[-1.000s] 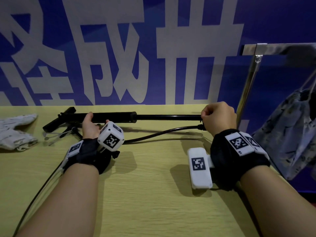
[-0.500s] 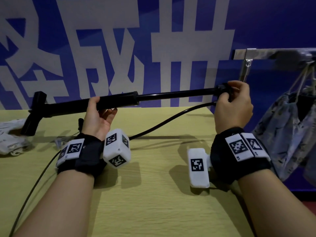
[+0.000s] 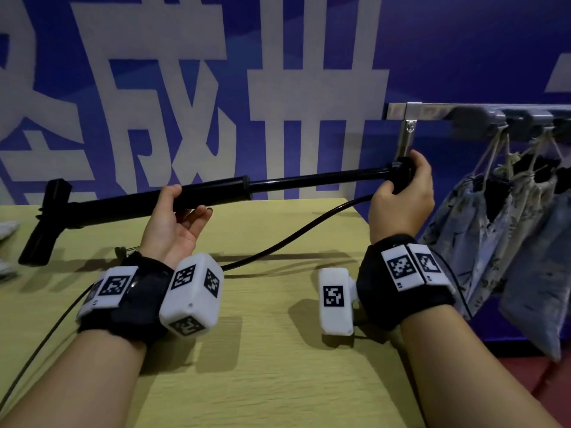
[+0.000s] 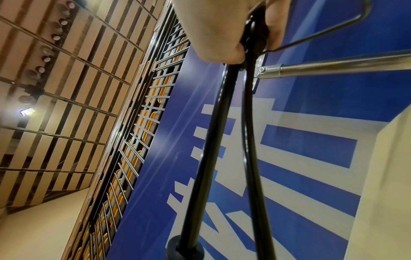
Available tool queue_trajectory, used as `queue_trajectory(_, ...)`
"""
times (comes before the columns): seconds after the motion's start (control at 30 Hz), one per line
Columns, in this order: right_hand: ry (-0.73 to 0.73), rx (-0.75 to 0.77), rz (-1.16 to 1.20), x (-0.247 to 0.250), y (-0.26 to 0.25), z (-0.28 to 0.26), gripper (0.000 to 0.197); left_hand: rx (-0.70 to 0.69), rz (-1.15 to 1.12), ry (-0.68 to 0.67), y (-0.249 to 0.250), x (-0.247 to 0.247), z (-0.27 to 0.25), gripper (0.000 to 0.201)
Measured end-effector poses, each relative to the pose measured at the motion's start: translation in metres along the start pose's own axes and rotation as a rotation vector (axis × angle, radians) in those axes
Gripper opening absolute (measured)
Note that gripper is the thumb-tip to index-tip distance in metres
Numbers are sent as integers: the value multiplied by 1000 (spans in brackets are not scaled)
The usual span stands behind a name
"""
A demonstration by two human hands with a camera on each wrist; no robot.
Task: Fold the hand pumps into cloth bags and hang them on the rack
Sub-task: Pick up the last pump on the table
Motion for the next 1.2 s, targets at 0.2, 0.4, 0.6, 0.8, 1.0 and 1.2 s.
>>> queue_trajectory(0.2, -59, 24, -138, -1, 1, 0, 54, 92, -50, 11, -6, -1, 2, 14)
queue_trajectory(0.4, -118, 8, -170, -6, -2, -6, 56, 91, -48, -72, -14, -9, -8, 8)
queue_trajectory(0.6, -158, -29, -123, -9, -7, -12, 54, 118, -51, -116, -13, -9, -12, 7)
queue_trajectory(0.8, -214, -52, -93, -13, -7, -17, 50, 131, -57, -143, -18, -11, -15, 7)
queue_trajectory(1.0, -251, -98, 6, -19, -7, -24, 48, 153, -40, -169, -20, -10, -15, 8)
queue_trajectory(1.2, -208, -268, 248, -22, -8, -27, 45, 152, 110, -138, -21, -10, -14, 14)
Point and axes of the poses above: each hand's wrist, its own z-axis towards the middle knuckle, its own x-axis out of the back of the hand, y = z × x, the point moved 1 cm from there along z, towards the middle knuckle, and after that the axes turned 2 degrees about -y, right-handed, at the moved point
